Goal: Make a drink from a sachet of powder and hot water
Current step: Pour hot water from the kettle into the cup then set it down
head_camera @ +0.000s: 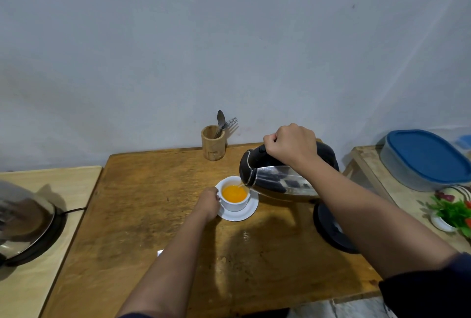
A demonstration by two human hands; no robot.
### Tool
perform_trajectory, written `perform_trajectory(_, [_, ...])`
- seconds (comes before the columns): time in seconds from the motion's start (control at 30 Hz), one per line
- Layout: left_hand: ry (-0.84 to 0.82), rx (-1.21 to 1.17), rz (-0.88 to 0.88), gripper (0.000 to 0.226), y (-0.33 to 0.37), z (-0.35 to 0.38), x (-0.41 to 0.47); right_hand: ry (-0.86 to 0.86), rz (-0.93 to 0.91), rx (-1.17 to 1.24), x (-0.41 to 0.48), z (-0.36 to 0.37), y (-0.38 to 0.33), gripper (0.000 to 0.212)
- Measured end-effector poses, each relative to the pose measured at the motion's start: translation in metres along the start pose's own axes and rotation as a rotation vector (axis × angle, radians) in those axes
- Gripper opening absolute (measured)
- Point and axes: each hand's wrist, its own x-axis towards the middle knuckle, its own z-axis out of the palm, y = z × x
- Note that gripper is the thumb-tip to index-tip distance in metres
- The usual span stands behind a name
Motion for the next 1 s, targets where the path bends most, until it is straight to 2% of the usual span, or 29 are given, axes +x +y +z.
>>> perform_trajectory(1.0, [-0.014, -0.033, -0.014, 0.035, 0.0025, -0.0013, -0.0029, -0.021, 0.014, -0.029, -0.0016, 0.0048, -0.0043, 0.039])
